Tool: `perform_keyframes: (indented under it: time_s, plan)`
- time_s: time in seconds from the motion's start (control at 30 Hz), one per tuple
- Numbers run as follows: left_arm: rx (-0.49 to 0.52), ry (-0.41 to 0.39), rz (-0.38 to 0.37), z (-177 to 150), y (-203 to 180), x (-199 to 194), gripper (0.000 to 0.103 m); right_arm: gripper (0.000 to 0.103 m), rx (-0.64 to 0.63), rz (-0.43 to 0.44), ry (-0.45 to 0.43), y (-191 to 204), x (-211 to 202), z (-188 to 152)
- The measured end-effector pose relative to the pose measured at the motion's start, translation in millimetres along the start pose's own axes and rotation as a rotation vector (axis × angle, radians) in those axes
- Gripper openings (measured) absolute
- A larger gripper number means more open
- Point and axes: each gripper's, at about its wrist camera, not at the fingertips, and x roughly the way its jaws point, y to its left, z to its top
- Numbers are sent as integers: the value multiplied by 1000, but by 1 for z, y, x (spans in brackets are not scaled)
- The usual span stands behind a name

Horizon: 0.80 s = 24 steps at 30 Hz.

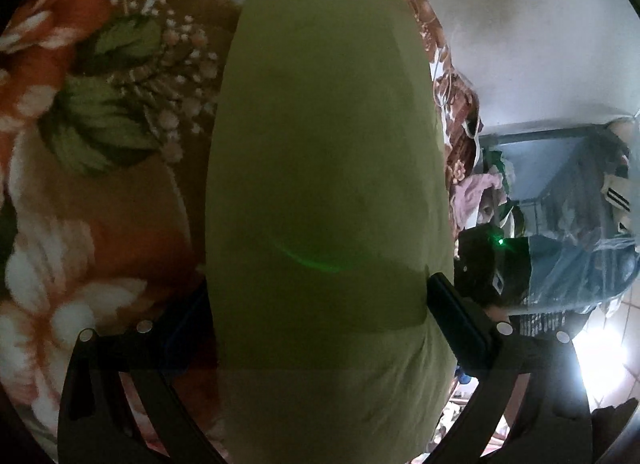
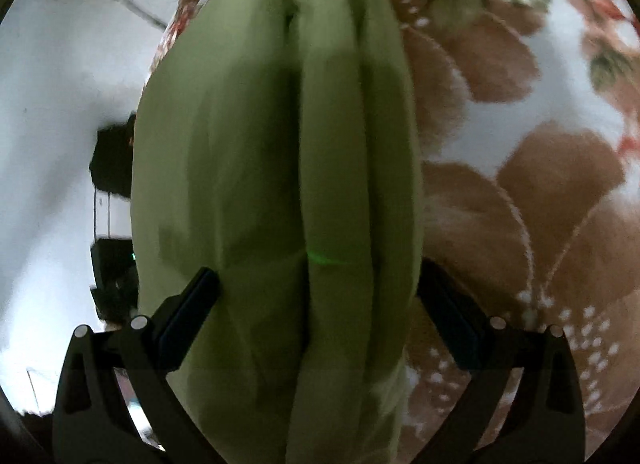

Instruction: Fold large clothes

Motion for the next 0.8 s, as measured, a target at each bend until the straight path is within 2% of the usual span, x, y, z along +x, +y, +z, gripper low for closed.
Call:
perform_keyframes:
  time_s: [0.07,0.13,0.23,0.37,0.5,0.57,0.63,0.7,0.77,0.8]
  plan:
    - [5,-6,-15,-1,-4,-1,98,99,-13,29,23,4,2,0]
    - [32,-2,-18,-2,-11,-1,98,99,-78,78,69,22,8,-5]
    - [95,9,-3,-3,-24,-1,98,100,-138,50,95,40,16,-6]
    - [73,37,8,6,-12,10,99,99,-31,115,87,21,25,8]
    - [45,-4,-13,16,1,3,99,99,42,188,27,10,19,20]
    - [22,-11,-31,20,3,4,99,98,54,202,33,6,21,20]
    - [41,-1,-35,20,1,6,95,93,7,169,66,9,22,18]
    - [48,8,-43,20,-1,4,88,72,-10,152,77,13,23,21]
    - [54,16,-47,19,0,2,77,61,5,165,74,8,21,22]
    - [54,18,-49,19,2,2,76,55,4,168,73,6,20,22]
